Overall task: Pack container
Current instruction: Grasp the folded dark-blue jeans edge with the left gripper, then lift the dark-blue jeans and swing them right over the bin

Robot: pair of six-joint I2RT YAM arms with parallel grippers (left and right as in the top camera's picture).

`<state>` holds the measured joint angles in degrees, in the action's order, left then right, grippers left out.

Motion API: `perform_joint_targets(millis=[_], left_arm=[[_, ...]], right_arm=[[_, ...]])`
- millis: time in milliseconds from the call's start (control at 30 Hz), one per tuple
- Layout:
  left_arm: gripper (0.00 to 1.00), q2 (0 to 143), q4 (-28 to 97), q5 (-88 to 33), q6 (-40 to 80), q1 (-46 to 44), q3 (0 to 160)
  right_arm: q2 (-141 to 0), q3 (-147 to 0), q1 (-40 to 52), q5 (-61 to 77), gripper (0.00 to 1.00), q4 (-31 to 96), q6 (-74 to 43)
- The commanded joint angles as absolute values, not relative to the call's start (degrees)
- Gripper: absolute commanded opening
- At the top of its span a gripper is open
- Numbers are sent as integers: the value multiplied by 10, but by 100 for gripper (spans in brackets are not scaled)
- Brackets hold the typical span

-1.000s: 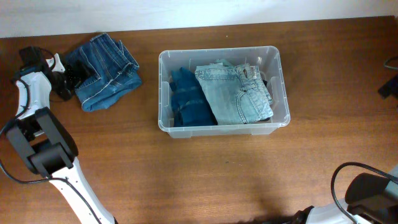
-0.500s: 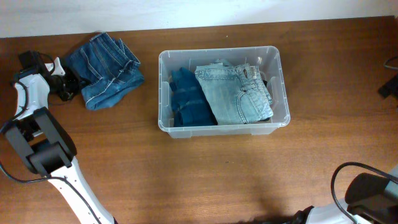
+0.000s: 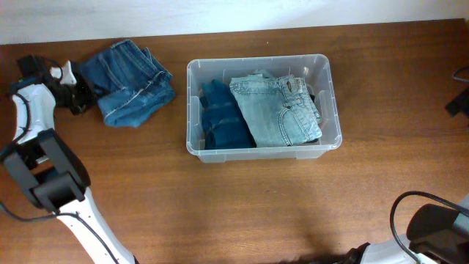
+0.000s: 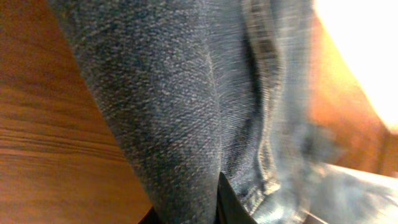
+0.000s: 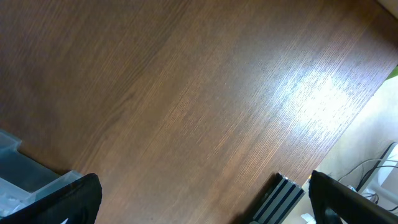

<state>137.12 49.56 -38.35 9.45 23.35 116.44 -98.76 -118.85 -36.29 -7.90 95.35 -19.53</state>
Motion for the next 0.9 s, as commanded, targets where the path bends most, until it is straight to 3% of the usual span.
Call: perform_joint_targets(millis=[0,433,867], left_arm=[[1,1240,496,-482,72,221,1171],[1,1036,511,-489,72,152,1171],[1,992,550,-487,72,-77,1171]], right_arm=[[-990,-1187,-364,-82,98,952,-203],[-990,-1187,-364,-82,98,952,-203],[-990,-1187,-364,-82,98,952,-203]])
